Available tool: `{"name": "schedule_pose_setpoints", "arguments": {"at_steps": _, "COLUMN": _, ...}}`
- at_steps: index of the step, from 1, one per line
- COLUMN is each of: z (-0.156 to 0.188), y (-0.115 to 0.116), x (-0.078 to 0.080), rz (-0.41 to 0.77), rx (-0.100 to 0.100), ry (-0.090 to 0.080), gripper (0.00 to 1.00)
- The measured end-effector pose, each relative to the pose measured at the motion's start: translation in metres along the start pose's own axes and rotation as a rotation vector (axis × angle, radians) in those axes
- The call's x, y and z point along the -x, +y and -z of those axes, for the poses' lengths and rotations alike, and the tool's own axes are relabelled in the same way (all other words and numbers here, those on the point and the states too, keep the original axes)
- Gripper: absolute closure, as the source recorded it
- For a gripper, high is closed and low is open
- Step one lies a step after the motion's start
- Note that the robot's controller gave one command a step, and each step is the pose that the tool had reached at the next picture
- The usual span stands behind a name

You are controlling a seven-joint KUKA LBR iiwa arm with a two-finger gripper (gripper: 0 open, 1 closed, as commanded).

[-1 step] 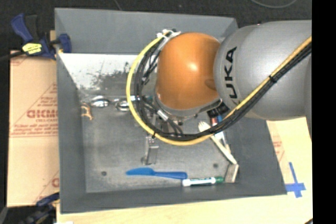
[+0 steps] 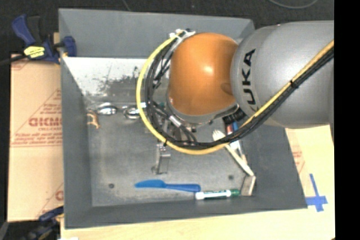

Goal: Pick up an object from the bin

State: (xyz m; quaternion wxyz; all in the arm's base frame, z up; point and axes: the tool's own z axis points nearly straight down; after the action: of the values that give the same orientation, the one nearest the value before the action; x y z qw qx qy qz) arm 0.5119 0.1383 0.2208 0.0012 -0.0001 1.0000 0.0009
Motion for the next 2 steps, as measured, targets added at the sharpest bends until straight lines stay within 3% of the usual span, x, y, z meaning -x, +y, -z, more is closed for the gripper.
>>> {"name": "schedule_pose_setpoints", "arguments": {"at_steps": 1, "z": -0.129, "y": -0.056, "x": -0.014, "rz": 0.006, "rx": 0.002, "ry": -0.003, "gripper": 0.0}}
{"name": "schedule_pose_setpoints", "arguments": {"at_steps": 2, "z": -0.057, "y": -0.099, "x": -0.014, "rz": -0.07, "rx": 0.004, "ry": -0.018, "gripper": 0.0}}
